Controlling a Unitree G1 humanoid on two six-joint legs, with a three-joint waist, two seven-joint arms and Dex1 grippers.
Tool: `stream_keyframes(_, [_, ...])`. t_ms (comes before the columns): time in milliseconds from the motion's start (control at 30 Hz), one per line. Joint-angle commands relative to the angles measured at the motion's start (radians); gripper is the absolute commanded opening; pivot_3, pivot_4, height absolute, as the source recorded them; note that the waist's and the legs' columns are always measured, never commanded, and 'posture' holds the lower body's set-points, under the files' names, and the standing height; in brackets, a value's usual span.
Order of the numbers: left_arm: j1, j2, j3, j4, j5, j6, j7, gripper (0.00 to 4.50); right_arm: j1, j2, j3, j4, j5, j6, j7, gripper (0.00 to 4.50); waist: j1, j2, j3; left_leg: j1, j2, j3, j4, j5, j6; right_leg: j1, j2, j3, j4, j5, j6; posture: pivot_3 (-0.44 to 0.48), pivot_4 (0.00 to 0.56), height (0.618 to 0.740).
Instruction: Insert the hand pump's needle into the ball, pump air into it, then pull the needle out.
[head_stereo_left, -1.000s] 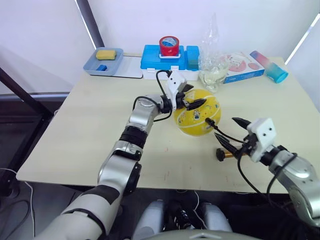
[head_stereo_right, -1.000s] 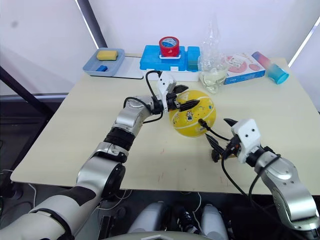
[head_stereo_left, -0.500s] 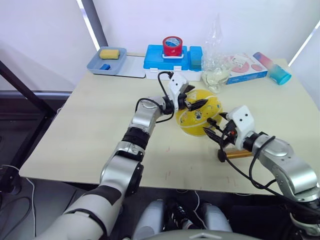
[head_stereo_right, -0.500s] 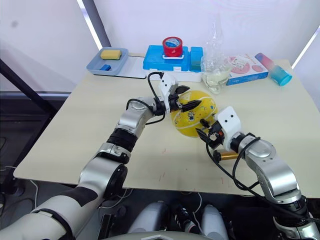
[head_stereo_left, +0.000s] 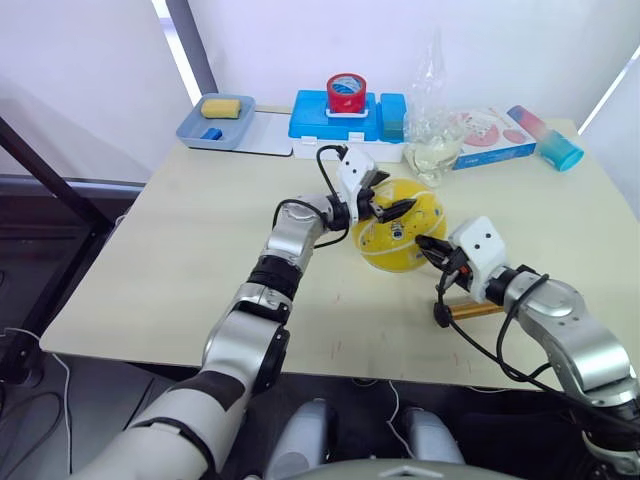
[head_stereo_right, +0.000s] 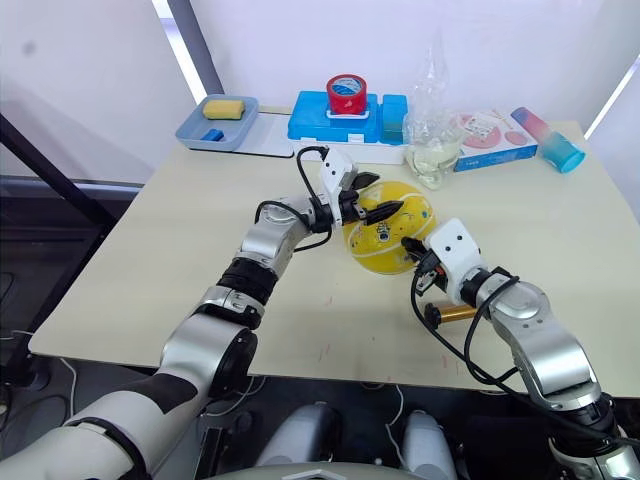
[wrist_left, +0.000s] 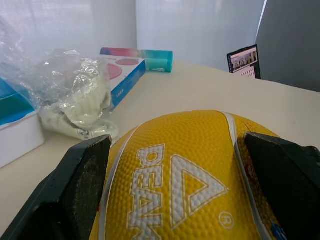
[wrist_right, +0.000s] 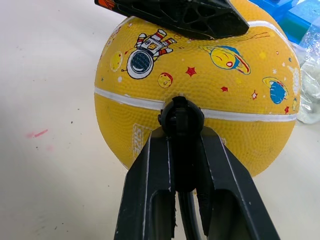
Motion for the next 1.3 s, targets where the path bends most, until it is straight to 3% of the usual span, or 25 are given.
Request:
stream_keyframes(33, [0.022,-0.009,-0.028,0.089,0.054,0.007,0.035,4.50,0.014,-0.016,-0.050,-0.089,0.008,-0.015,0.006,0.05,0.003,0.000,0.000,0.000,0.000,0.000,0.000,0.000,0.000,0.000,0.000,0.000,0.000,0.000,0.000,0.000,0.150,0.737])
stream_keyframes(567, [0.017,-0.009,-0.039,0.161,0.076,-0.038,0.044,4.50,0.070,-0.034,-0.101,-0.190,0.025,0.028,0.003,0.05,0.010,0.000,0.000,0.000,-0.001,-0.005,0.000,0.000,0.000,0.004,-0.001,-0.005,-0.004,0.000,0.000,0.000,0.150,0.737])
stream_keyframes(1300, [-0.016,0.000,-0.025,0.171,0.056,-0.058,0.028,4.50,0.161,-0.058,-0.210,-0.205,0.074,-0.007,0.037,0.05,0.001,0.000,0.000,0.001,0.000,-0.005,0.000,0.000,0.000,0.005,-0.001,-0.006,-0.004,0.000,0.000,0.000,0.150,0.737])
